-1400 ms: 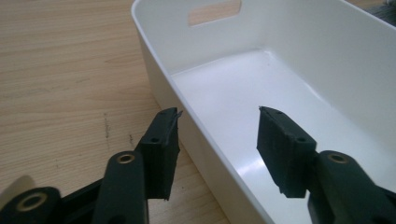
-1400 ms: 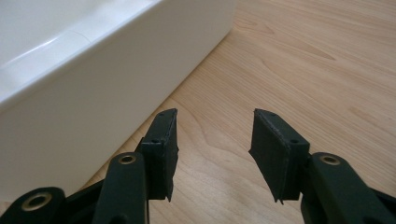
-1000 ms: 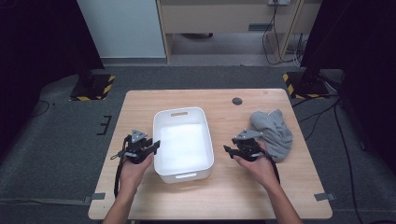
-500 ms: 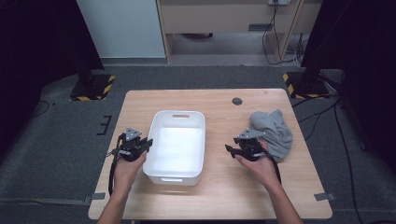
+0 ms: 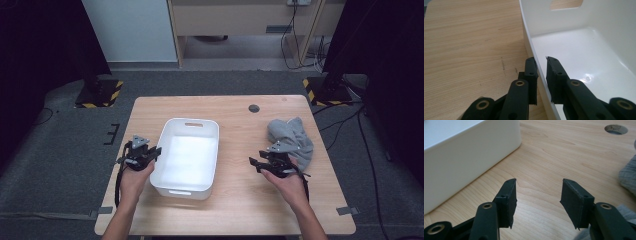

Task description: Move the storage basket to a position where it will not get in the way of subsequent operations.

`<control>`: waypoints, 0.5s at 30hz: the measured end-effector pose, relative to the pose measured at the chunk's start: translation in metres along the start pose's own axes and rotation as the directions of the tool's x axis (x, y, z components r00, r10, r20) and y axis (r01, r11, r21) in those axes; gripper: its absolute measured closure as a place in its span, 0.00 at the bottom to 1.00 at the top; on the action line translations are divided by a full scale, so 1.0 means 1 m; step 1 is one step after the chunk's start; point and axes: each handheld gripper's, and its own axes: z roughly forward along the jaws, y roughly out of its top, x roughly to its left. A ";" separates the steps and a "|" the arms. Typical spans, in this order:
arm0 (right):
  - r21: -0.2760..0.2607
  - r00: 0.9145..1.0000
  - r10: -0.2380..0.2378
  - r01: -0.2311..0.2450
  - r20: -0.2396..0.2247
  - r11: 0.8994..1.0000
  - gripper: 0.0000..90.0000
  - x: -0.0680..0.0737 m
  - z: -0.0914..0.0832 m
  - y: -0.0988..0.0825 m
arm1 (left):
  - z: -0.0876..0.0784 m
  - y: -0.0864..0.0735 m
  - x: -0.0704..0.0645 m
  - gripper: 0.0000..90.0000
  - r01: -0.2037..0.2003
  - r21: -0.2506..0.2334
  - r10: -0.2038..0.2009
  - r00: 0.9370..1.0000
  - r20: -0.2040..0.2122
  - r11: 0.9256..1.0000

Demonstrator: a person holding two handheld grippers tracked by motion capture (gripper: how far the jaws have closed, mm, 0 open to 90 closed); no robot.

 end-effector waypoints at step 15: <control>-0.018 0.999 -0.020 0.020 0.040 1.000 0.50 -0.002 -0.005 -0.007 | -0.003 -0.001 0.035 0.88 0.052 -0.010 -0.052 0.999 0.001 0.999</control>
